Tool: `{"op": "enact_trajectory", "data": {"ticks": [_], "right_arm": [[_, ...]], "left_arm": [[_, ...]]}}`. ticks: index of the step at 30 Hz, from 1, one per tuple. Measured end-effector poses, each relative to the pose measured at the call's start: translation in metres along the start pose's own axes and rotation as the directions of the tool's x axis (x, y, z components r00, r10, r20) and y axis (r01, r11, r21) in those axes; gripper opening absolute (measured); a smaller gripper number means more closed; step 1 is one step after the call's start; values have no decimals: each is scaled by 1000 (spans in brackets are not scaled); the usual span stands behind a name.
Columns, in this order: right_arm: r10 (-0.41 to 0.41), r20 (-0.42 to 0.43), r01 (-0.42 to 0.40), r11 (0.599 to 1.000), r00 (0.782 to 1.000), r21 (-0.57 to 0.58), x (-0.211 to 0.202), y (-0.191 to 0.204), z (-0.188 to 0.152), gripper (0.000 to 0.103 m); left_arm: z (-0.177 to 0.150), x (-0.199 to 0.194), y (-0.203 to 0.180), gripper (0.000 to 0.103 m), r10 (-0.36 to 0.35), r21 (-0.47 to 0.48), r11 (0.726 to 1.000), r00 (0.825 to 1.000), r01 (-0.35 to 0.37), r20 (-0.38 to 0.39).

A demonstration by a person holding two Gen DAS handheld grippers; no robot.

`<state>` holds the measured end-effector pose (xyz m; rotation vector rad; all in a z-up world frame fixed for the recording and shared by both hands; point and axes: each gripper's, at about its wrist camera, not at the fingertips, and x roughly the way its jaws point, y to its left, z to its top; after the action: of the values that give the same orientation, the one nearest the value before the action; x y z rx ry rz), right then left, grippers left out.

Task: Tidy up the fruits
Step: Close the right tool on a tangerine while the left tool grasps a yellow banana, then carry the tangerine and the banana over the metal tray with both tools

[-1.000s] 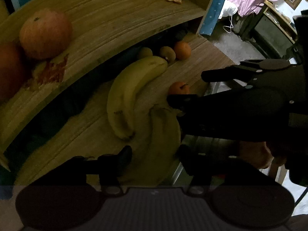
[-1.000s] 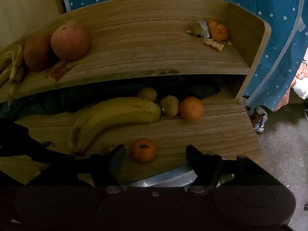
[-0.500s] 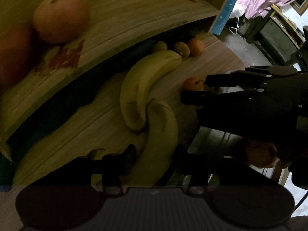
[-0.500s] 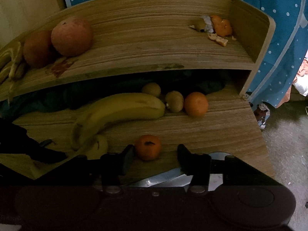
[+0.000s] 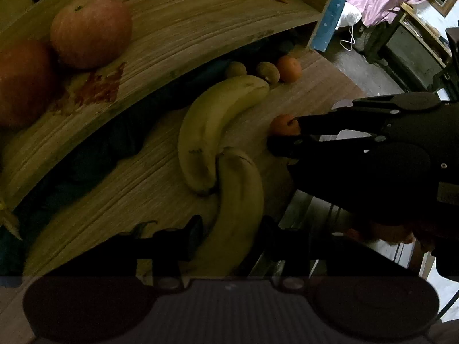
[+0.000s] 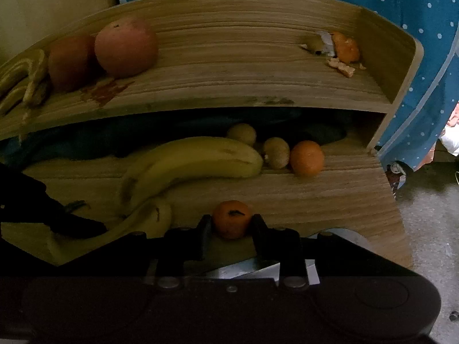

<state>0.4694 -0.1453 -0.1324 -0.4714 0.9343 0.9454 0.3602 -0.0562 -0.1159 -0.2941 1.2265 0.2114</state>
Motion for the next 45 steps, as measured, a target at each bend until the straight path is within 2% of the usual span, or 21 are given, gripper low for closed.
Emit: {"op": "enact_trajectory", "data": {"ticks": [5, 10, 18, 25, 33, 36, 45], "right_arm": [[16, -11, -16, 1000, 1000, -3, -5, 12, -5, 31], [42, -24, -43, 999, 999, -17, -7, 32, -6, 31], [106, -62, -111, 991, 992, -81, -11, 80, -10, 31], [123, -54, -128, 986, 991, -107, -26, 107, -22, 31], [86, -13, -86, 994, 996, -69, -60, 119, -47, 31], [66, -5, -67, 996, 998, -57, -69, 120, -55, 31], [55, 60, -55, 998, 997, 1, -105, 130, -80, 31]], "left_arm": [[-11, -6, 10, 48, -4, -20, 1000, 1000, 4, -8], [-34, -15, 30, 45, 25, -64, 998, 1000, -26, -17], [-70, -32, 65, 42, 60, -162, 985, 998, -64, -32], [-80, -36, 68, 42, 69, -133, 988, 997, -71, -23], [-83, -35, 61, 46, 79, -61, 995, 997, -79, 6], [-85, -37, 57, 38, 108, -30, 994, 994, -107, 13], [-107, -46, 50, 38, 9, -59, 998, 1000, -10, -18]]}}
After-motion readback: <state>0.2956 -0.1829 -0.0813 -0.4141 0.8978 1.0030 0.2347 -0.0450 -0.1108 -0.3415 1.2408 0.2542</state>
